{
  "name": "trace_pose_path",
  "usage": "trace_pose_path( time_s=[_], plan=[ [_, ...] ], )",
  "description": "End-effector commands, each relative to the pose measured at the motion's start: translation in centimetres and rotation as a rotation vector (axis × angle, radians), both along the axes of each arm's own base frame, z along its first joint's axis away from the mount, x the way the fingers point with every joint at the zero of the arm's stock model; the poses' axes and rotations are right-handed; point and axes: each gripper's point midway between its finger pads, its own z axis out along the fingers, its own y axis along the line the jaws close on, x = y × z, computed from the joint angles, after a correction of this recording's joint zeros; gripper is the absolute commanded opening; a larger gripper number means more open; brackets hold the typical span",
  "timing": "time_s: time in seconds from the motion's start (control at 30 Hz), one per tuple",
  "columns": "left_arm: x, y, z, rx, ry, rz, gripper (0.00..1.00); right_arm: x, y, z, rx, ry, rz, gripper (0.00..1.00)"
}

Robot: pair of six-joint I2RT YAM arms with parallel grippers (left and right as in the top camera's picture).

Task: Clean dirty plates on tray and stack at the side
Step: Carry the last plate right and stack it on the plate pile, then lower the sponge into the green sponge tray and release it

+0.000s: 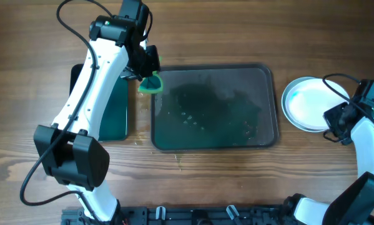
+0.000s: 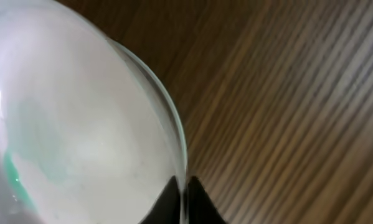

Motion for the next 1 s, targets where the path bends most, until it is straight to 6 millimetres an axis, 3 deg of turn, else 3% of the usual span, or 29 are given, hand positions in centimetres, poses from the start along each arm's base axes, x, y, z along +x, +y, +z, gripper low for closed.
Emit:
trace_pose_path(
  time_s=[0.0,0.07,0.2,0.3,0.47,0.57,0.67,0.8,0.97],
  plan=[
    [0.4,-0.1,0.9,-0.013,-0.030,-0.011,0.04,1.5,0.3,-0.5,0.031,-0.044,0.043,0.27],
    [0.5,-0.1,0.9,-0.015,-0.036,-0.011,0.04,2.7,1.3,-0.8,0.074,-0.079,0.133,0.32],
    [0.7,0.1,1.0,-0.005,-0.043,-0.006,0.04,3.3,3.3,-1.8,0.164,-0.085,0.213,0.57],
    [0.9,1.5,1.6,0.035,-0.068,0.019,0.04,3.7,5.0,-1.4,0.227,-0.111,0.292,0.73],
    [0.5,5.5,4.2,0.116,-0.133,0.052,0.04,5.4,7.6,2.9,0.287,-0.223,0.514,0.89],
    [-0.2,9.0,4.8,0.149,-0.118,0.080,0.04,5.9,8.5,5.7,0.270,-0.260,0.616,0.94],
    [-1.0,11.8,3.6,0.182,-0.059,0.045,0.04,6.2,9.5,6.4,0.253,-0.273,0.691,1.00],
    [-1.6,14.9,0.3,0.204,0.017,0.010,0.04,6.0,10.8,6.2,0.272,-0.254,0.721,0.99],
    [-1.3,16.3,-5.4,0.141,0.043,-0.025,0.04,6.0,12.1,6.1,0.285,-0.241,0.756,0.99]
  ],
)
